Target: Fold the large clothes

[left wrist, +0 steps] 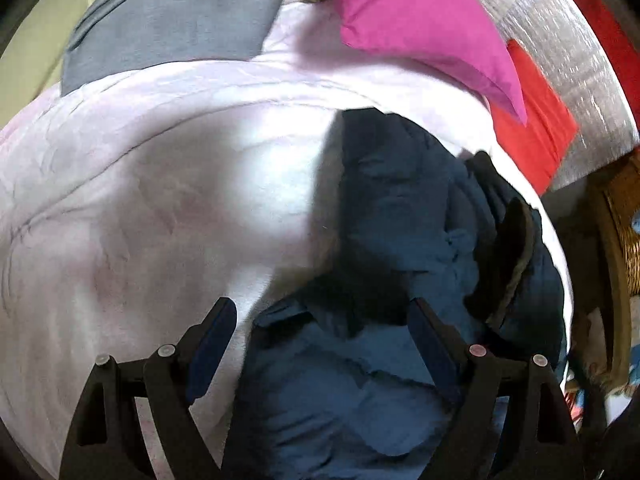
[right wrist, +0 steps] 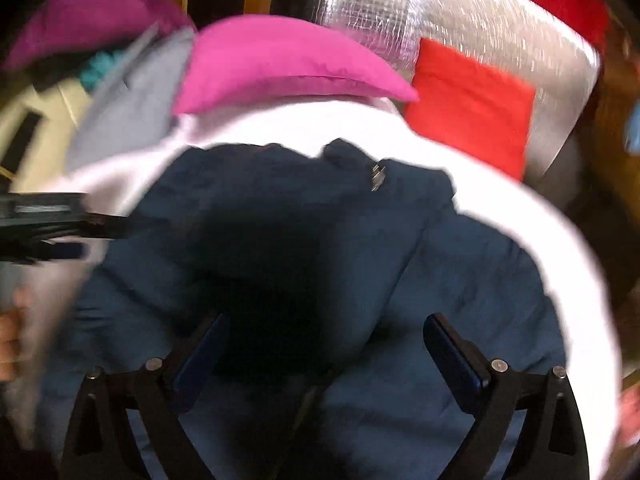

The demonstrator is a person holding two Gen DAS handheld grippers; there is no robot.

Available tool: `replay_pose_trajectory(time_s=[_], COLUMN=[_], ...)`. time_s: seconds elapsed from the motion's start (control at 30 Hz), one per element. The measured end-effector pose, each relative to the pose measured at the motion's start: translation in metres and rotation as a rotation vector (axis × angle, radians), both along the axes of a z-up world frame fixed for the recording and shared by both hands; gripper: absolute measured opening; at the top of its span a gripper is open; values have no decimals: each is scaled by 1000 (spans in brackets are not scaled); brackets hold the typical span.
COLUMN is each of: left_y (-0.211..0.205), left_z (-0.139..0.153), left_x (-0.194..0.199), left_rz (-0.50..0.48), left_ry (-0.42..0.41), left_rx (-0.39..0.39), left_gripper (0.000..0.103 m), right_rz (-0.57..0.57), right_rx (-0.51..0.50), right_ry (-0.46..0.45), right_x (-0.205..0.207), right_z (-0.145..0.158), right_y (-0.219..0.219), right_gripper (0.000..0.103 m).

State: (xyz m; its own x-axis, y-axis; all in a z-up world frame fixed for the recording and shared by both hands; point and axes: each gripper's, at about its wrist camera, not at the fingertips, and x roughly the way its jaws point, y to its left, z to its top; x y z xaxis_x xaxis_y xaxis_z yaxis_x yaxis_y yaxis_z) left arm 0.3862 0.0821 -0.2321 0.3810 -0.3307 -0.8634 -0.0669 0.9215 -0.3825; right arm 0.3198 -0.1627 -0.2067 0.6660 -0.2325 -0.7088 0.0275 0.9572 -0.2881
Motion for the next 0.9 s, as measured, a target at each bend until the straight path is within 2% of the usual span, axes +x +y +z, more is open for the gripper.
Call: replay_pose_trajectory(time_s=[0.07,0.13,0.23,0.3,0.33,0.4,0.47,0.6,0.67,0.73,0.77,0.8,0.87,0.9], left_y=[-8,-11,-13,-13,-14,-15,-17,-23,-27,-33,-35,-37,-38,-38], left_z=[-5,-8,-14,-14,-14,-13,-12,-7,-5,-5,-7,-8,-9,-8], left_x=[7,8,6,5,5,4,3,-1,-1,0,2,2,4,4], left_rz=[-16,-26,-26,-24,-24,-24,-21,-25,-33,-43,-46,-47,-47,-46], left_ry=[12,21,18,17,17,12,6,-31,-48,-51,-49,-46,-47,-50], left_rx=[7,11,25,34,41,54,65,89,108,134,147,159,166,165], left_gripper=[87,87,87,87,87,87,87,87,87,87,87,87,87,87], right_rz=[-51,-130,-295,-403,-426,-455,-441,-410,-423,-434,-439,-435,-417,-407], right_rx=[23,140,475,783,899,1092,1230,1355,1386,1405,1403,1396,1367,1345], right_ry=[-61,-134,-176,-176,-171,-174,-211,-256,-238,-217,-201,-178,-157,-168], right_x=[0,-11,-33,-60,-70,-91,-106,-111,-102,-95,-91,-85,-78,-82], right_z=[12,26,26,-2,-16,-48,-66,-75,-80,-85,-85,-86,-76,-71], right_y=[-16,-48,-125,-184,-202,-229,-246,-261,-269,-269,-270,-269,-261,-258], right_gripper=[98,98,98,99,99,99,98,99,99,92,81,63,39,39])
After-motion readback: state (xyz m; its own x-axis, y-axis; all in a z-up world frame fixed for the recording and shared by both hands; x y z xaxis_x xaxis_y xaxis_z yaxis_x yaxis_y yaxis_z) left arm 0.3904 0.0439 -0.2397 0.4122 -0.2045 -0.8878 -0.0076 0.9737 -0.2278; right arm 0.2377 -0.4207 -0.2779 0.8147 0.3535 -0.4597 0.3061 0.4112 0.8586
